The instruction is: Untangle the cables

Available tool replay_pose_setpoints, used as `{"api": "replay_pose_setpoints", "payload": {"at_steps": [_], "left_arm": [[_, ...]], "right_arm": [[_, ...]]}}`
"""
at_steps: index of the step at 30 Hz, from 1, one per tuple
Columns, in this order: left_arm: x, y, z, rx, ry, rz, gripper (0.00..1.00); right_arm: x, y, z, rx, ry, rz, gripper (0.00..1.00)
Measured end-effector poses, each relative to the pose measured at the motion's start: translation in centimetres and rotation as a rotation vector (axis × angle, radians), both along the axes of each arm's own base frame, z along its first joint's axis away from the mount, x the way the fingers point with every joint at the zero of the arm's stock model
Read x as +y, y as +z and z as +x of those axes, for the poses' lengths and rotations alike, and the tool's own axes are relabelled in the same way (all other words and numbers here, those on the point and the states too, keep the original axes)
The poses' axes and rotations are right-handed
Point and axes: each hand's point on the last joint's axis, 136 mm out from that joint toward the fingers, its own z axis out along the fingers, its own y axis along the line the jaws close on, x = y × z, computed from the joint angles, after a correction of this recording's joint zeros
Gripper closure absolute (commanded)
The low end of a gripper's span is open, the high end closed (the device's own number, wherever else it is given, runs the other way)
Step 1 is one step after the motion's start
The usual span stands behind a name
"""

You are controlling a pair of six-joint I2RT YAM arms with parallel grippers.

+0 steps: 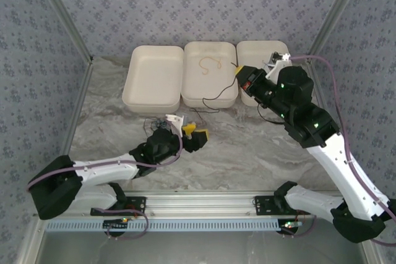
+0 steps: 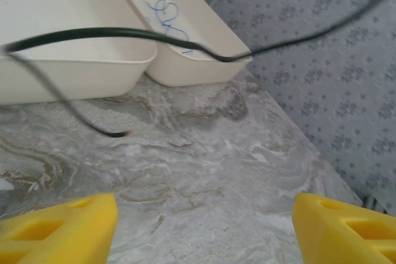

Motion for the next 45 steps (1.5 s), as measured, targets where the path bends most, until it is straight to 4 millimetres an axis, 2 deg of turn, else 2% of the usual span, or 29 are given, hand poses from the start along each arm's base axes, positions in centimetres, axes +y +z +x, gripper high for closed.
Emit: {"api": "replay_pose_setpoints", "payload": {"at_steps": [6,12,21,25,30,35,37,39,42,43,45], "left_arm": [[-0.6,-0.4,1.4,0.024,0.063,-0.078,0.29],[-2.0,-0.6,2.4,0.026,0.068,-0.112,0.30],[-3.4,1.0,3.6,0.008,0.063,-0.171,0.29],[-4.0,1.6,4.6,0.007,0.066,-0.195,0.30],[-4.4,0.5,6.4,0.029,0.085,-0.182,0.35],[-5.8,-0.2,7.7,0.042,0.074,-0.181,0.40],[-6.3,-0.3,8.0,0.045,0.071,-0.184,0.47],[-6.6,-0.1,8.2,0.044,0.072,-0.194,0.60],[-6.8,0.8,8.6,0.028,0.073,-0.215,0.93],[-6.9,1.1,8.7,0.023,0.074,-0.221,1.00],[-6.8,1.4,9.0,0.016,0.083,-0.226,1.00]], "right_arm": [[-1.2,0.1,-0.9,0.030,-0.054,0.096,1.00],[-1.9,0.3,-0.9,0.061,-0.093,0.160,1.00],[-1.9,0.1,-1.0,0.105,-0.104,0.210,1.00],[-1.7,0.2,-1.3,0.115,-0.095,0.235,1.00],[-1.4,0.8,-1.7,0.116,-0.079,0.275,1.00],[-1.5,1.3,-2.3,0.112,-0.069,0.300,1.00],[-1.6,1.5,-2.4,0.108,-0.067,0.310,1.00],[-1.6,1.6,-2.5,0.107,-0.064,0.317,1.00],[-1.6,1.7,-2.6,0.106,-0.064,0.321,1.00],[-1.7,1.7,-2.6,0.104,-0.067,0.322,1.00],[-1.9,1.9,-2.6,0.099,-0.075,0.325,1.00]]}}
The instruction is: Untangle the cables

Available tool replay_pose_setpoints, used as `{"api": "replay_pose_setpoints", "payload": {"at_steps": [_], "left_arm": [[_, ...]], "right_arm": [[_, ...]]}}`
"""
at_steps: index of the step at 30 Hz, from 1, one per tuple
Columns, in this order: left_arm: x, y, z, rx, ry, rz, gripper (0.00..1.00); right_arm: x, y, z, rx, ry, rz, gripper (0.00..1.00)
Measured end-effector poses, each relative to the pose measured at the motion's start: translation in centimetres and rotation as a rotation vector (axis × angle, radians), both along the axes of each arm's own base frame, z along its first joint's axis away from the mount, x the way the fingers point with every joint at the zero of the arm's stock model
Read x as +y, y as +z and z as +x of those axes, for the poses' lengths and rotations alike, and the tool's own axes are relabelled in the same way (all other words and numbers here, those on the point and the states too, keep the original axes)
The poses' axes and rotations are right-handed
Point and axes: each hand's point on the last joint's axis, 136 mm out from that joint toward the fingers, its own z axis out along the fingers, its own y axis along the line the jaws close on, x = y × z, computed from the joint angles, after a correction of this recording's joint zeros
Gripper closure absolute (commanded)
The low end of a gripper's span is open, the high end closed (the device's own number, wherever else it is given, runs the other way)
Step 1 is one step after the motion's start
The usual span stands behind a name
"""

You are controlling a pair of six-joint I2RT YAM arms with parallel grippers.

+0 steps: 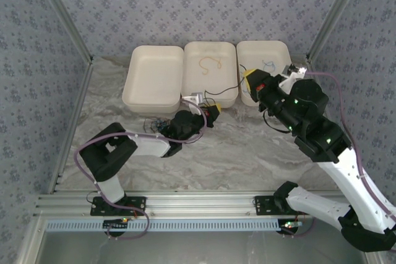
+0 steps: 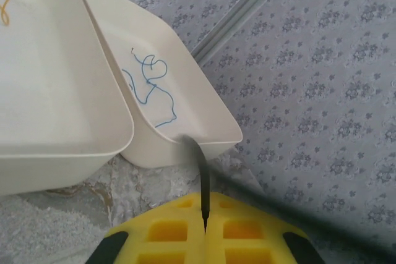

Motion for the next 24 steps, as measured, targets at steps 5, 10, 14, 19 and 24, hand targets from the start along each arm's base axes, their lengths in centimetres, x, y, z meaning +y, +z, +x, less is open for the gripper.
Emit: {"api": "replay_pose_setpoints", "payload": {"at_steps": [5,10,14,19,24], "left_arm": [[1.6,-1.5,0.5,0.044,0.052,0.060,1.00],[5.4,-3.1,0.0,0.096,0.124,0.150,1.00],[8.6,-3.8,-0.6,0.125,0.182,0.218,1.00],[11.5,-2.9,-1.4,0.127,0.236,0.273,1.00],[13.6,-2.4,-1.9,0.128,0.271,0.327,1.00]], "right_arm": [[-1.8,1.2,-0.5,-0.032,-0.052,-0.018,1.00],[-4.8,5.2,-1.2,-0.143,-0.143,-0.033,1.00],[-7.6,8.1,-1.1,-0.218,-0.245,-0.046,1.00],[-10.0,10.3,0.5,-0.276,-0.344,-0.036,1.00],[-12.1,10.3,4.2,-0.284,-0.421,-0.045,1.00]]}}
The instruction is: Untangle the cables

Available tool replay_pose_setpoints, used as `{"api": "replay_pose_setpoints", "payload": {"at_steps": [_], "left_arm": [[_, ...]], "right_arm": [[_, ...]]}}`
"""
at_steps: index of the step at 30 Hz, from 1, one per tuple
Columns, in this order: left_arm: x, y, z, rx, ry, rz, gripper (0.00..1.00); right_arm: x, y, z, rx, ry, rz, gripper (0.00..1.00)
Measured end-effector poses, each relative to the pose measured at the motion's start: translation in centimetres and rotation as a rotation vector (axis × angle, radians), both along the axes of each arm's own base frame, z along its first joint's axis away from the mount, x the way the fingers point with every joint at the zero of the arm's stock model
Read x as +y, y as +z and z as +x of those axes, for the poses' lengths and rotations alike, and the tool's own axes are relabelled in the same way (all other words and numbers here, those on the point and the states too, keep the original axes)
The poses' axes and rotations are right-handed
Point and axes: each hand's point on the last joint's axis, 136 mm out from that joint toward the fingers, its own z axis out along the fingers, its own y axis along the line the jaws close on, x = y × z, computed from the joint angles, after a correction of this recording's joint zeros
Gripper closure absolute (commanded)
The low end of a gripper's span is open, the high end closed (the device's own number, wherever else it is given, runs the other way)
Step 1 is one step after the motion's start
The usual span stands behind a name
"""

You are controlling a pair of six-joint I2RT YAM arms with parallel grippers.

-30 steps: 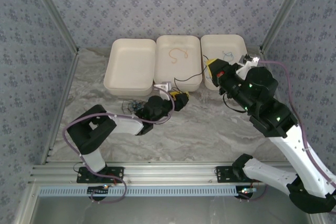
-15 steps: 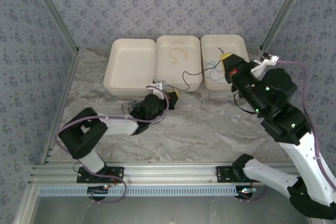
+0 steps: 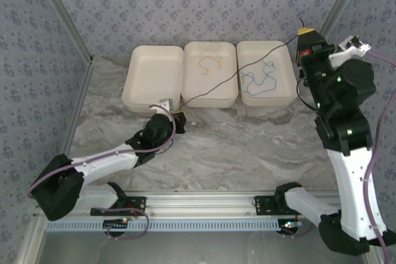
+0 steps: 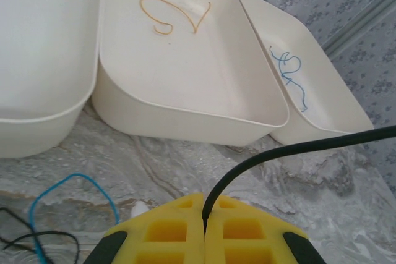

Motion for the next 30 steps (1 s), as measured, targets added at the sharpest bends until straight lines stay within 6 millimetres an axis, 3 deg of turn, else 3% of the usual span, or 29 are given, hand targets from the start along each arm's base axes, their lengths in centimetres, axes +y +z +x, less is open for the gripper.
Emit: {"api": "replay_pose_setpoints", "payload": {"at_steps": [4,11,15,16,19,22,26,30], "left_arm": [[0.6,-0.8,-0.5,0.014,-0.009,0.053,1.00],[1.0,-0.6,-1.4,-0.005,-0.029,0.056,1.00],[1.4,-0.1,-1.8,-0.011,-0.030,0.059,1.00],[1.6,-0.1,-1.9,-0.006,-0.029,0.067,1.00],[2.9,-0.3,-2.1,0.028,-0.010,0.109,1.00],[4.9,1.2,-0.8,0.056,0.051,0.119,1.00],[8.7,5.2,2.2,0.043,0.166,0.067,1.00],[12.2,6.3,4.6,0.072,0.249,0.023,1.00]], "right_arm": [[-1.0,-0.9,2.7,0.025,-0.020,-0.001,1.00],[-2.2,-1.5,3.5,0.050,-0.005,0.011,1.00],[-1.0,-1.0,4.7,0.036,0.044,0.009,1.00],[0.0,-0.8,5.1,0.028,0.068,-0.001,1.00],[5.4,-0.2,6.9,-0.016,0.189,-0.053,1.00],[12.5,-1.2,9.1,-0.041,0.336,-0.118,1.00],[20.7,-5.7,13.5,-0.008,0.475,-0.192,1.00],[25.8,-10.2,18.7,0.029,0.548,-0.231,1.00]]}}
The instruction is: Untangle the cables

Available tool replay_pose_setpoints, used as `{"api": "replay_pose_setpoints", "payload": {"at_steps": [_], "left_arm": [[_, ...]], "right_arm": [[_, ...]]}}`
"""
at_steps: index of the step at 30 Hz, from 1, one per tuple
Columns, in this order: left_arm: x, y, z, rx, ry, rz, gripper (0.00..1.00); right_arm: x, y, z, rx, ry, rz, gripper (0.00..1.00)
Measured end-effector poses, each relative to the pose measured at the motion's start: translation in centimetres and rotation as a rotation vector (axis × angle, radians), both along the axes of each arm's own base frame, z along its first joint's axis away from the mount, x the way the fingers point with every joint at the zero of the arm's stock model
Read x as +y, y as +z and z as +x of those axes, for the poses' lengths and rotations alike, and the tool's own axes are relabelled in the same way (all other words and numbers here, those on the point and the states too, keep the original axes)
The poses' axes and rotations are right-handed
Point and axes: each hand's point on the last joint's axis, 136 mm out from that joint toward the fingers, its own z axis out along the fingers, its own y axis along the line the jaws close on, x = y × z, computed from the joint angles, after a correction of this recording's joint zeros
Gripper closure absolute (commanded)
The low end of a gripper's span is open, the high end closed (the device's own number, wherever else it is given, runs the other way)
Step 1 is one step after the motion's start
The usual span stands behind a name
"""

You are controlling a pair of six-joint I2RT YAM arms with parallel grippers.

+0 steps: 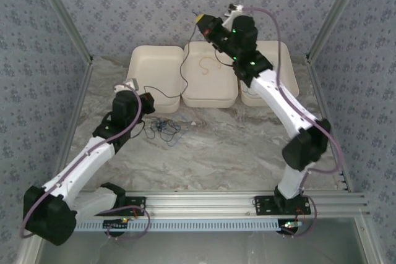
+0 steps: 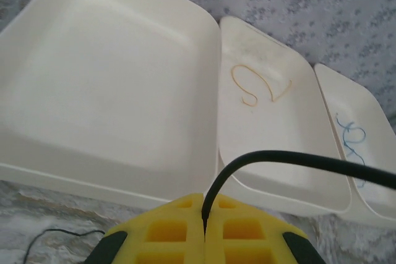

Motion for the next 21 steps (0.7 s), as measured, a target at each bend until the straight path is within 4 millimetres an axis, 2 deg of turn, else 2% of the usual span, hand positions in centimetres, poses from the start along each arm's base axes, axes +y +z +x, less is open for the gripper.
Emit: {"api": "replay_pose_setpoints", "payload": {"at_steps": [2,8,11,13,15,18,21], "left_arm": [[1.0,-0.8,1.3,0.036,0.026,-0.014,1.00],[3.1,-6.2,4.8,0.206,0.067,-0.045,1.00],[3.8,-7.8,6.5,0.256,0.078,-0.056,1.00],[4.1,-8.5,7.6,0.269,0.084,-0.067,1.00],[4.3,-9.1,8.8,0.277,0.090,-0.082,1.00],[4.7,-10.5,9.8,0.304,0.104,-0.105,1.00],[5.0,-11.9,10.2,0.332,0.124,-0.123,1.00]], "right_arm": [[2.1,-1.6,2.4,0.001,0.024,-0.011,1.00],[7.3,-4.9,8.4,-0.031,0.072,-0.013,1.00],[9.0,-8.3,10.9,-0.022,0.076,-0.012,0.99],[9.8,-11.6,12.3,0.012,0.076,-0.011,0.77],[10.3,-16.0,13.6,0.073,0.077,-0.027,0.60],[11.0,-22.1,14.6,0.159,0.092,-0.070,0.51],[11.1,-25.7,14.6,0.228,0.111,-0.123,0.46]]}}
